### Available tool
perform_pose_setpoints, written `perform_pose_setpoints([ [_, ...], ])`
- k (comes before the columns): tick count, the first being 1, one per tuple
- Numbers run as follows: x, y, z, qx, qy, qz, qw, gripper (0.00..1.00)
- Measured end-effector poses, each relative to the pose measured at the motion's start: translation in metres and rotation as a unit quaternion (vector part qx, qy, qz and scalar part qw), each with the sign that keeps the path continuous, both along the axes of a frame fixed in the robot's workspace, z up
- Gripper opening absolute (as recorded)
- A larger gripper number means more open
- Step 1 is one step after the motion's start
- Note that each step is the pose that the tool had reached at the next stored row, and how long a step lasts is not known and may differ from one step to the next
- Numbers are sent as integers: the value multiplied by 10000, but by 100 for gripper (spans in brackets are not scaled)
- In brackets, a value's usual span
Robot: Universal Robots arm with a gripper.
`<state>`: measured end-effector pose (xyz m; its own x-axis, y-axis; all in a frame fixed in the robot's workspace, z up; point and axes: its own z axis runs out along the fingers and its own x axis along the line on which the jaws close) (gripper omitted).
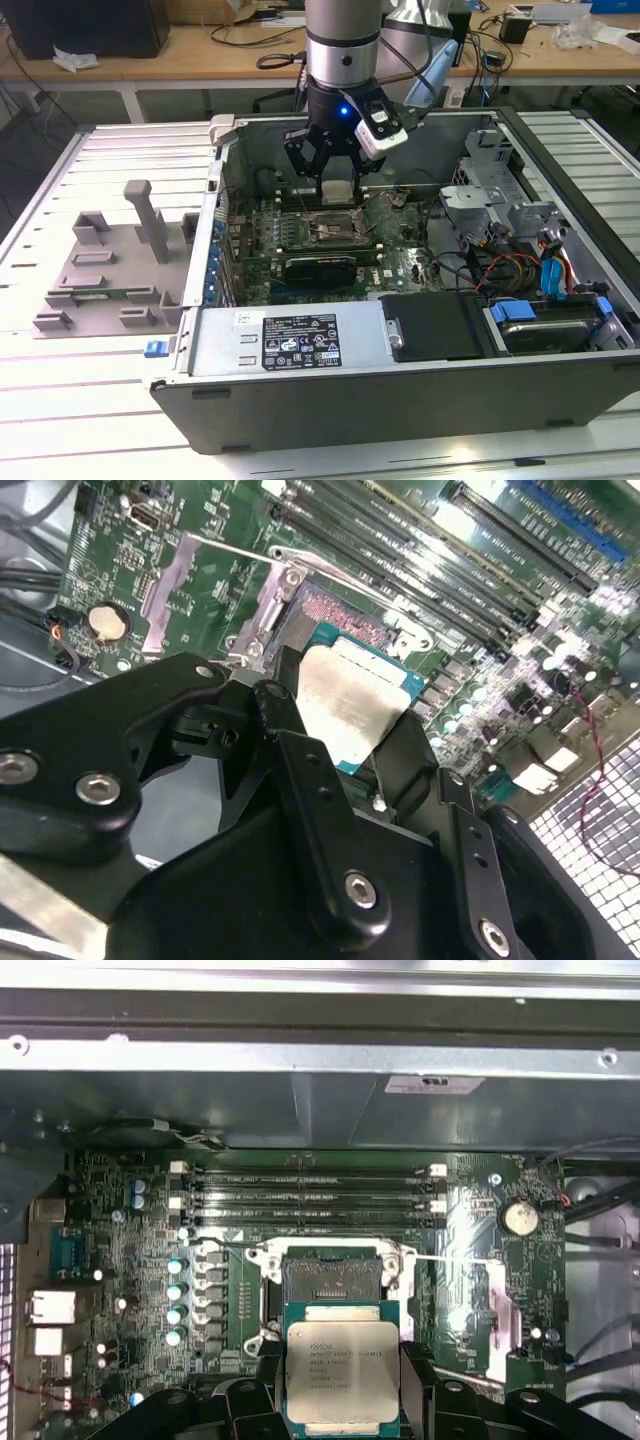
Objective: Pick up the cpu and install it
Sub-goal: 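Pick up the cpu and move it towards the insertion slot, then place the cpu into insertion slot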
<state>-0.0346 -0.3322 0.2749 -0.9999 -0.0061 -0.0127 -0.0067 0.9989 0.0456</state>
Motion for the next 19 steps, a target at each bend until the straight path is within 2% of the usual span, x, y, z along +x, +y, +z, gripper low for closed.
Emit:
perform_pose_setpoints([
  [2,0,15,-12,0,9,0,10000,55],
  [17,0,15,-18,0,15,0,10000,55],
  [19,1,15,-18,0,15,-69,10000,55],
])
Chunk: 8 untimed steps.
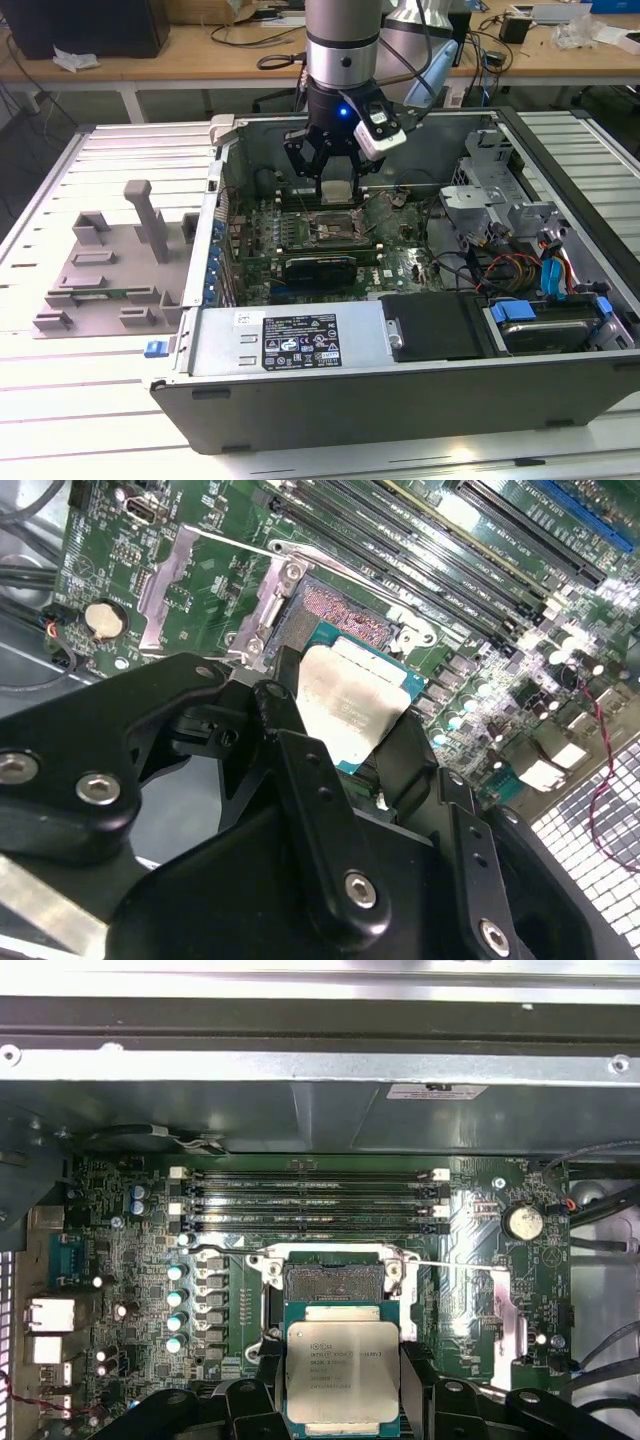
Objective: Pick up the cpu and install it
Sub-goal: 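Place the cpu into insertion slot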
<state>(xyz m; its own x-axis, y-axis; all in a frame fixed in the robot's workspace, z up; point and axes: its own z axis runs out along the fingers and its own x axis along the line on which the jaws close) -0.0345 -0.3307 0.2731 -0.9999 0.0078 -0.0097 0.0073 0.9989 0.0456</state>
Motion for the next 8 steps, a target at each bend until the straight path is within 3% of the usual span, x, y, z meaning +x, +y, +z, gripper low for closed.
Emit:
perform_pose_setpoints([
  [6,0,0,0,0,0,-541,9985,55],
  [8,0,0,0,0,0,-760,9971,55],
])
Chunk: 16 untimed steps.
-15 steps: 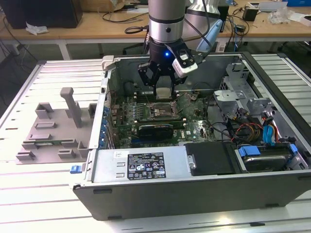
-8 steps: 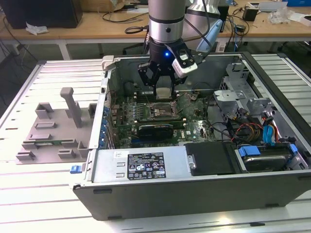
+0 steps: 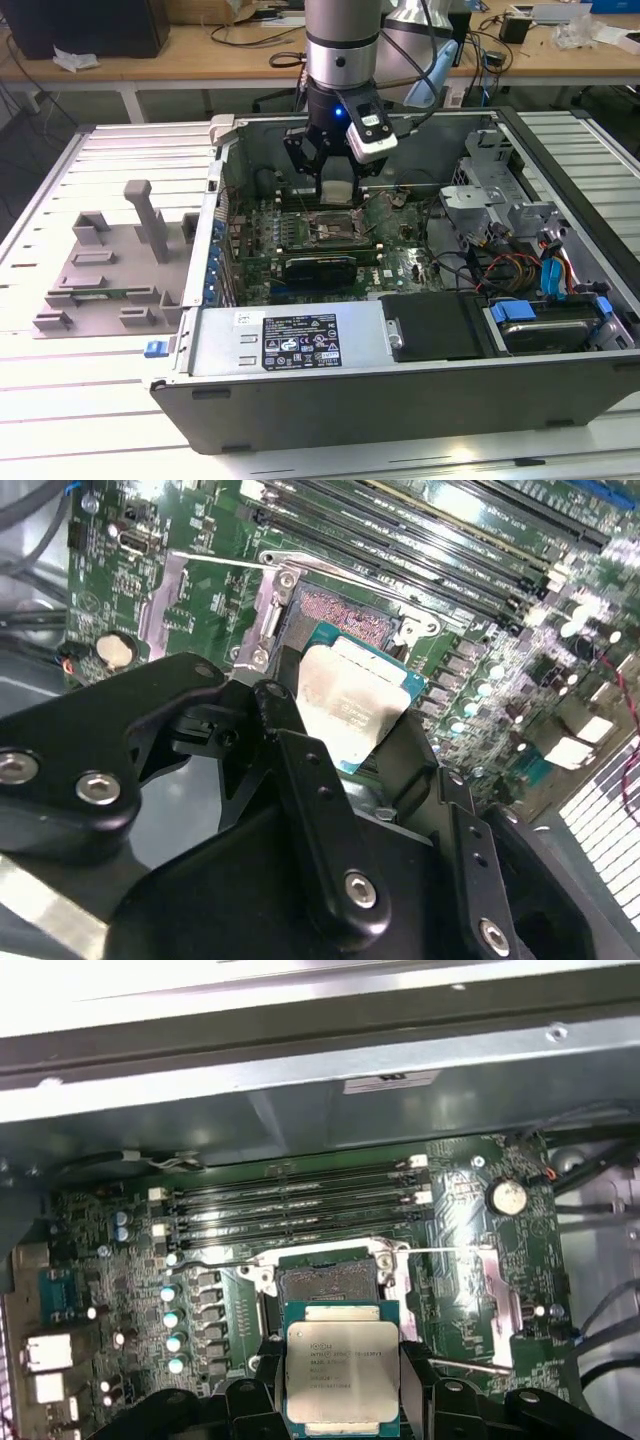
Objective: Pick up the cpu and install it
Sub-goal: 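Place the cpu into insertion slot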
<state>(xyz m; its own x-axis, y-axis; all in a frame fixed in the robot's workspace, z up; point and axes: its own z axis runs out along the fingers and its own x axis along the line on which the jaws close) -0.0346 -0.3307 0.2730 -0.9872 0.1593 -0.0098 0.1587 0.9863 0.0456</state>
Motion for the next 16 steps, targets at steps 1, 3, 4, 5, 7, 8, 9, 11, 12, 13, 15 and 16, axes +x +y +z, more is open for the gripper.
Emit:
perform_pose_setpoints([
  [1,0,0,0,0,0,-66,10000,55],
  [3,0,0,0,0,0,-190,9998,55],
  [4,0,0,0,0,0,-255,9997,55],
  [5,0,0,0,0,0,-386,9993,55],
  [7,0,0,0,0,0,-581,9983,55],
  [8,0,0,0,0,0,-653,9979,55],
  [9,0,0,0,0,0,-753,9972,55],
  [11,0,0,0,0,0,-963,9954,55],
  [12,0,0,0,0,-1,-1115,9938,55],
  [13,0,0,0,0,0,-1225,9925,55],
  [15,0,0,0,0,0,-1445,9895,55],
  [16,0,0,0,0,0,-1515,9885,55],
])
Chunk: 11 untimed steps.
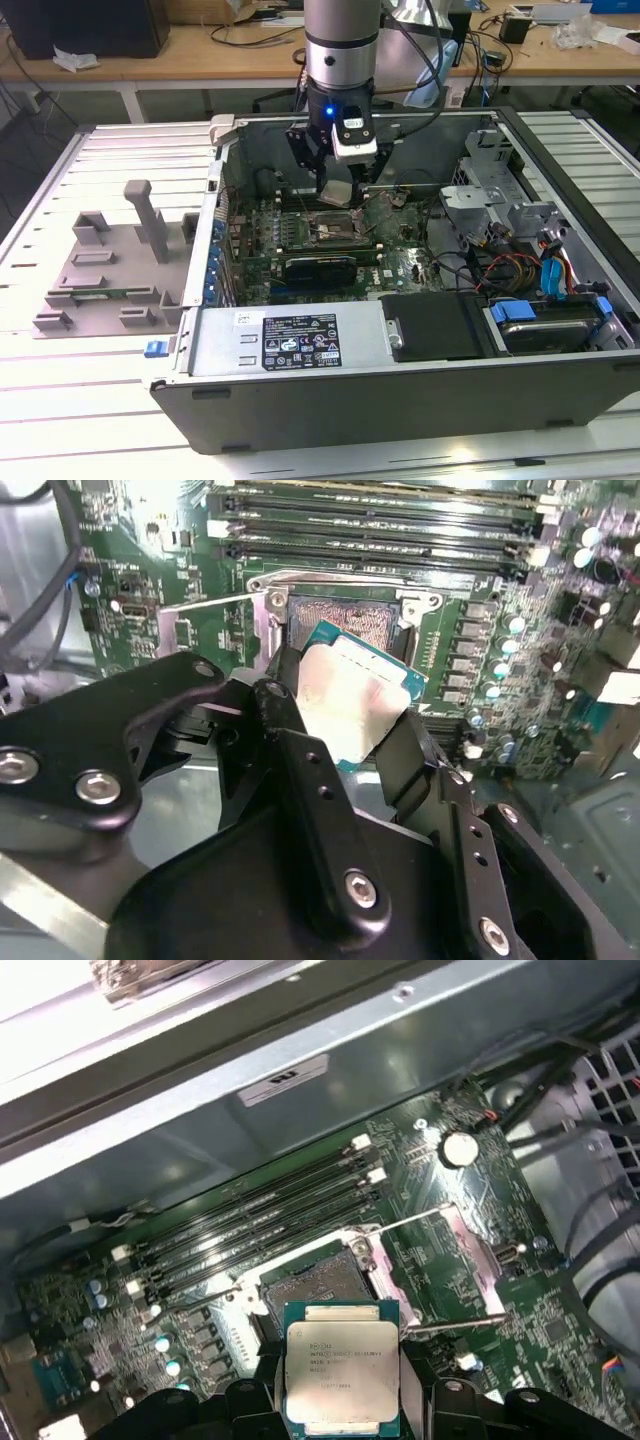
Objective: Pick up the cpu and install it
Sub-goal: 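Place the cpu into insertion slot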
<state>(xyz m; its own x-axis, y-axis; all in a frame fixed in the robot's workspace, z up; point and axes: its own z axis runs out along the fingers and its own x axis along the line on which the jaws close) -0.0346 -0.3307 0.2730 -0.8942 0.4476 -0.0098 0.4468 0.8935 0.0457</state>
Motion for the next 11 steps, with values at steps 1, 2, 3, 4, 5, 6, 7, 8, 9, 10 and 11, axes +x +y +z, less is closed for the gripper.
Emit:
perform_pose_setpoints([
  [1,0,0,0,0,0,-140,9999,55],
  [2,0,0,0,0,0,-224,9998,55],
  [3,0,0,0,0,0,-293,9996,55],
  [4,0,0,0,0,0,-402,9992,55],
  [5,0,0,0,0,0,-480,9988,55],
  [6,0,0,-1,0,0,-593,9982,55],
  [7,0,0,-1,0,0,-678,9977,55],
  [8,0,0,-1,0,0,-755,9971,55],
  [9,0,0,-1,0,0,-829,9966,55],
  [10,0,0,-1,0,0,-905,9959,55],
  [11,0,0,-1,0,0,-993,9951,55],
])
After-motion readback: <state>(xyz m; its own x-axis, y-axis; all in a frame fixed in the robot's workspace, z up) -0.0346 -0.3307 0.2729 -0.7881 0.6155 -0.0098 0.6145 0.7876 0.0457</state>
